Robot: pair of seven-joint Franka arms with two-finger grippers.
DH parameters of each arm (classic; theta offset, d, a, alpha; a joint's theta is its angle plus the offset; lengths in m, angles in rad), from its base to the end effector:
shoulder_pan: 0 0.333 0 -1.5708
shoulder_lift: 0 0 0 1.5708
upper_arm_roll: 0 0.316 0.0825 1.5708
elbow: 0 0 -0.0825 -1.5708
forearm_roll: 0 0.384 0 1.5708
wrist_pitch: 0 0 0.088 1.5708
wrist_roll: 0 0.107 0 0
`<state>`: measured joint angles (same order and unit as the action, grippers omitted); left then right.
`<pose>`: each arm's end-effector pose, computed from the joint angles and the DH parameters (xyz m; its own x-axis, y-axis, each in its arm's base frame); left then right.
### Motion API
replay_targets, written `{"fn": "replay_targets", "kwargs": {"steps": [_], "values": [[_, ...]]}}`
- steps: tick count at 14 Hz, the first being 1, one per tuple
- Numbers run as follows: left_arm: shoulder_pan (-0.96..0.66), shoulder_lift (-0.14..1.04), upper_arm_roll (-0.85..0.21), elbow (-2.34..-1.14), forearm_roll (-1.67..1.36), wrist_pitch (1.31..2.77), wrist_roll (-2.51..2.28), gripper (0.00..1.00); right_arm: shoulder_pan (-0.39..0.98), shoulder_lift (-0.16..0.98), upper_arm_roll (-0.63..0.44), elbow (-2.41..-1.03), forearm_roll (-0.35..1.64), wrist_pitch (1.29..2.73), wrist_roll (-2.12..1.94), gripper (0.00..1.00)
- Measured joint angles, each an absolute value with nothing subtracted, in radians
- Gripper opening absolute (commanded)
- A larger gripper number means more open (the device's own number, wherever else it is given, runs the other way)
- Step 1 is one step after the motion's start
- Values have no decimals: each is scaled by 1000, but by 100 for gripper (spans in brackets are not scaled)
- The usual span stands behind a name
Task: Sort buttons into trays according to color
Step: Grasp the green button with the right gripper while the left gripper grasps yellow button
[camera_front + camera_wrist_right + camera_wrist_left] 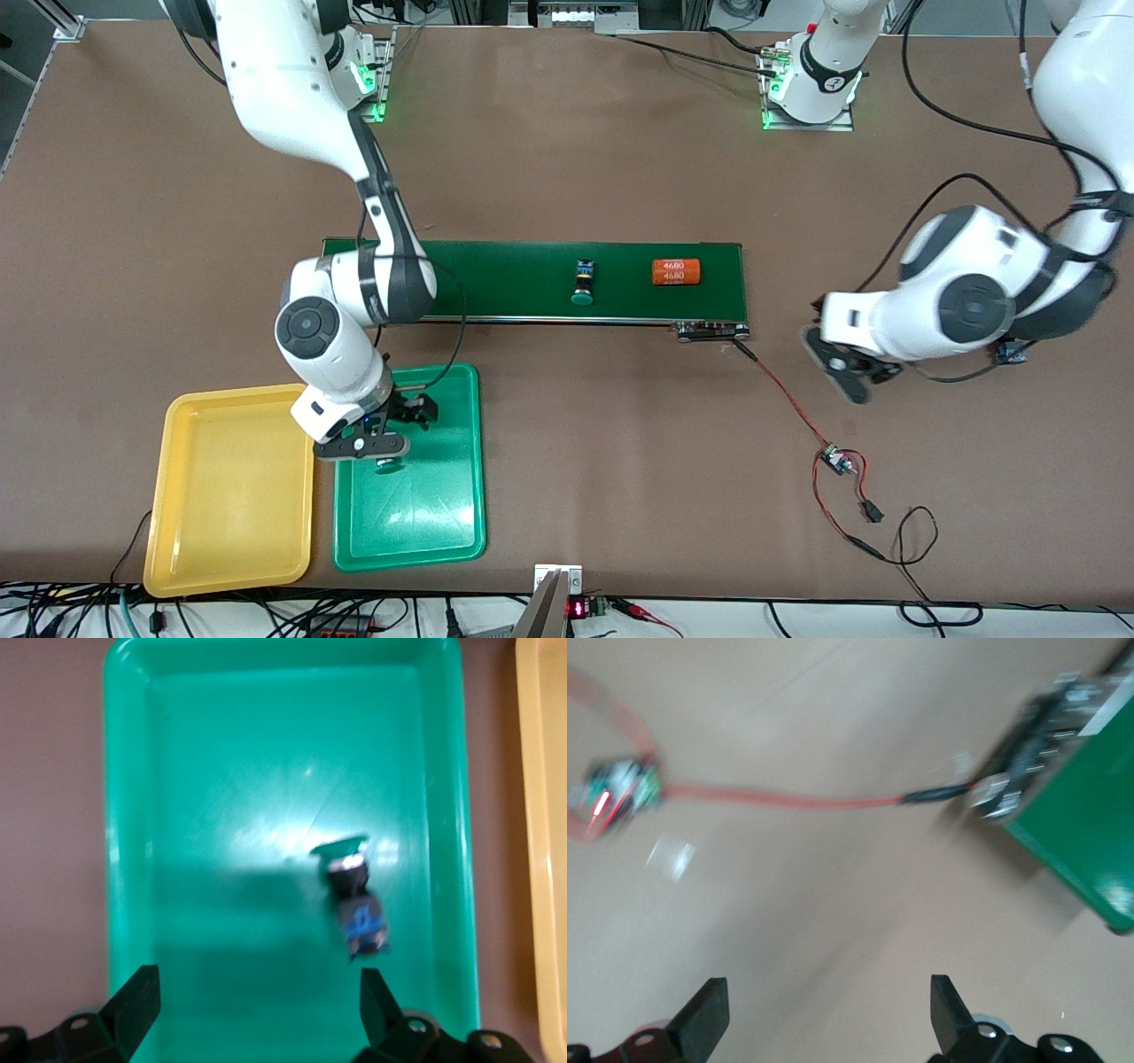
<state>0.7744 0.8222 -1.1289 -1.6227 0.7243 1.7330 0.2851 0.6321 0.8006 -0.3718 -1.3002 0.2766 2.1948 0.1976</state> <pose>0.6476 -0.0519 0.3215 0.6849 -0.7087 -0.1689 -0.7018 -0.7041 0.1083 0.7065 0.2725 0.2991 0.9882 0.0395 0.1481 0.0415 -0.9991 -0.0105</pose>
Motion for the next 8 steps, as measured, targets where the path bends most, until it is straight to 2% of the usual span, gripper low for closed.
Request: {"fn": "replay_targets", "kwargs": {"steps": [3, 8], "values": [[831, 823, -1051, -1619, 732, 1733, 80, 100, 705, 732, -366, -1301, 277, 2047, 321, 100], [838, 824, -943, -1571, 784, 1735, -313, 100, 859, 700, -366, -1302, 277, 1878, 500, 100]]}}
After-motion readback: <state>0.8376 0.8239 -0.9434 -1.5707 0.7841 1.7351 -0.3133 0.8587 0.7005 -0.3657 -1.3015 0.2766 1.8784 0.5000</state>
